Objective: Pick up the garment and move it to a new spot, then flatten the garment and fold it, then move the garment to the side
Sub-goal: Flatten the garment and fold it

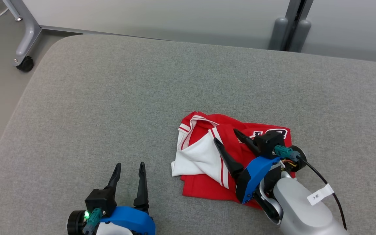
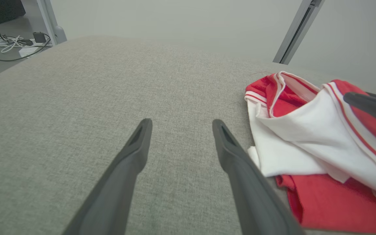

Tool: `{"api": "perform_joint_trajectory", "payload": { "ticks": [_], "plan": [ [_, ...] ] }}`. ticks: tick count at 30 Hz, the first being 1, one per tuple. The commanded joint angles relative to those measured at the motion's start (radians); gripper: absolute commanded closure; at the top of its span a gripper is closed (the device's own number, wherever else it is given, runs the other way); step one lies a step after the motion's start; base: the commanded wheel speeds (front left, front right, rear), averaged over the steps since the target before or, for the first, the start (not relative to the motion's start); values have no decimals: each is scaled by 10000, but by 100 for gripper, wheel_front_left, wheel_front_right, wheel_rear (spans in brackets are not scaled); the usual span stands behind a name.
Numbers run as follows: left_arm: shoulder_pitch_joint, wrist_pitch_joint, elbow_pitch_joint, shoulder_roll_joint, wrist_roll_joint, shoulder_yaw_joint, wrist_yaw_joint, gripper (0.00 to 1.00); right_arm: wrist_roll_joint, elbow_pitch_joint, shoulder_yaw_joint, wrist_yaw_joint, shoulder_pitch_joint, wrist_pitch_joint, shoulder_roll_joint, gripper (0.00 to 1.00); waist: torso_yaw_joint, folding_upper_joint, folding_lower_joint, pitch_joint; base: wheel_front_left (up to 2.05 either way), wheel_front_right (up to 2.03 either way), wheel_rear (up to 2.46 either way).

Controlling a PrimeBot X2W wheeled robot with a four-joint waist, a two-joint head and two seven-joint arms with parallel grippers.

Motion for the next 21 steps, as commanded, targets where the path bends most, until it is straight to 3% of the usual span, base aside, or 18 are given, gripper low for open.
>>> {"api": "perform_joint_trajectory", "payload": {
  "ticks": [1, 2, 3, 4, 5, 6, 13, 21],
  "plan": [
    [-148, -26, -36, 1, -20, -23, 50, 0, 60, 52, 62, 0, -160, 20, -42, 1, -6, 0, -1, 8, 0, 0, 0],
    [-193, -26, -31, 0, -59, -56, 54, 0, 94, 79, 117, 0, -187, 41, -41, 19, -10, 0, -1, 11, 0, 0, 0],
    [-238, -26, -22, 0, -83, -83, 50, 0, 105, 112, 213, 0, -215, 75, -35, 55, -13, 0, -1, 13, 0, 0, 0],
    [-266, -26, -21, 1, -90, -101, 54, 0, 138, 129, 269, 0, -241, 55, -32, 69, -14, 0, -1, 16, 0, 0, 0],
    [-271, -26, -17, 0, -95, -123, 54, 0, 163, 144, 330, 0, -280, 38, -39, 93, -10, 0, -1, 11, 0, 0, 0],
    [-271, -26, -8, 0, -109, -142, 57, 0, 170, 146, 399, 0, -317, 26, -39, 100, -4, 0, -1, 6, 0, 0, 0],
    [-180, -26, 53, 3, -100, -94, 16, 0, 390, -319, 1126, 0, -267, -375, -63, 100, 37, 0, -1, -222, 0, 0, 0],
    [116, -25, 126, 1, 99, 159, -69, 0, 1114, -1596, 3366, 0, 494, 40, -483, 100, 16, 0, -1, -685, 0, 0, 0]
  ]
}}
